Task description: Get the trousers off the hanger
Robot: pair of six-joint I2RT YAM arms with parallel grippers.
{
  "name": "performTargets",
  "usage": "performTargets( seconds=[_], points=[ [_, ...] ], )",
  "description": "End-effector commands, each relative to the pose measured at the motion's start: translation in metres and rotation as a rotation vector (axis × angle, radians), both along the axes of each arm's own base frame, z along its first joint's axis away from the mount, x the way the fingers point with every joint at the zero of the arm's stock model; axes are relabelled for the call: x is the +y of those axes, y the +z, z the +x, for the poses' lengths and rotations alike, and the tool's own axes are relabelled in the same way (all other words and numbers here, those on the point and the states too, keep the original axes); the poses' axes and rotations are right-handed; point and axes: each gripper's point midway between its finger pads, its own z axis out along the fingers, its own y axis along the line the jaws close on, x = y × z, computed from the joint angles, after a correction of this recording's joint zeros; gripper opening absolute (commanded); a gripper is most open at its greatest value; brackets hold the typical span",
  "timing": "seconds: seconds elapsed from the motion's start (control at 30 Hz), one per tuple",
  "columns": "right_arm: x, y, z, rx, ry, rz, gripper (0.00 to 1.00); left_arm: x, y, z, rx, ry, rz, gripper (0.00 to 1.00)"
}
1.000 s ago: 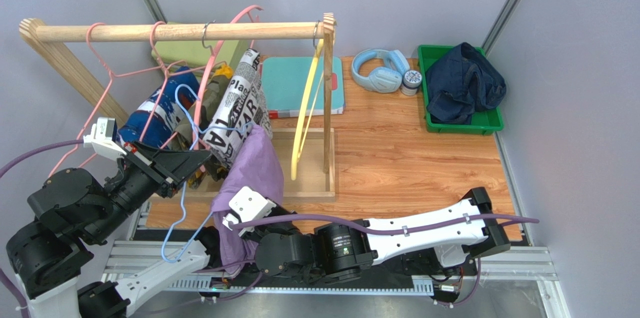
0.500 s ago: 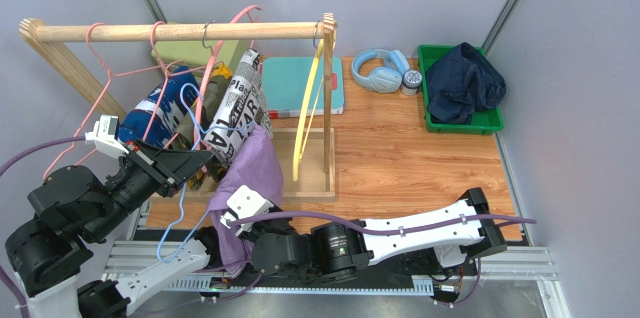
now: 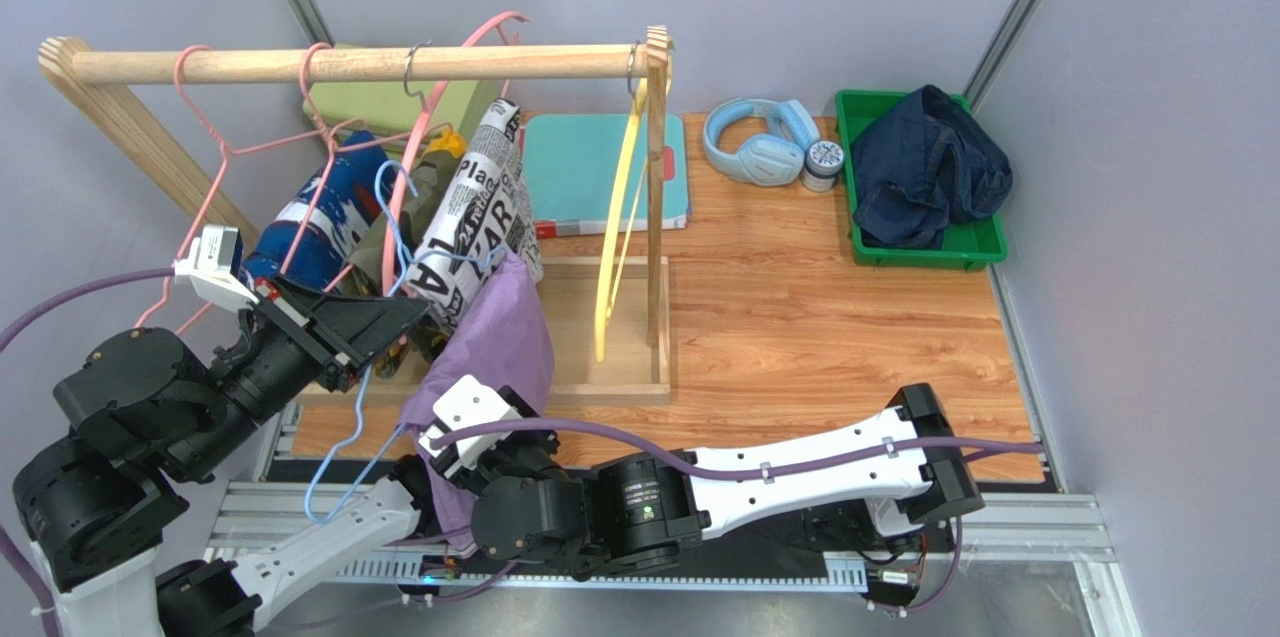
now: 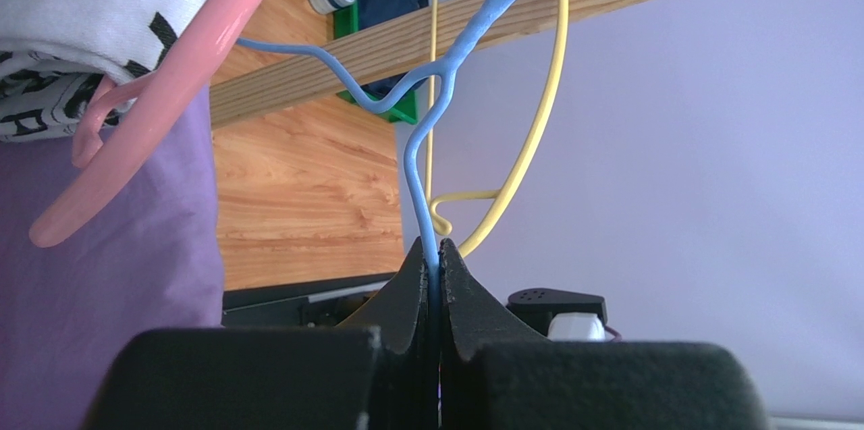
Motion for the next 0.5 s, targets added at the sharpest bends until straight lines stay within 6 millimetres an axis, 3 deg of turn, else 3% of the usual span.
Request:
performTargets(
  seconds=[0.0,0.23,0.47],
  points=[
    [0.011,0.025,0.003,0.048,-0.022,0.132,0.50,-0.004,0.050,0.000,-0.119,-0.015,-0.131,0.00],
    [0.005,0.022,0.035,0.065,-0.119,0.159,0.50,-0.005,0.051,-0.003,-0.119,-0.030,-0.141,0.00],
    [-0.009,0.019,0.048,0.047,-0.169,0.121,0.49,-0.003,0.052,-0.003,-0.125,-0.024,-0.138,0.00]
  ],
)
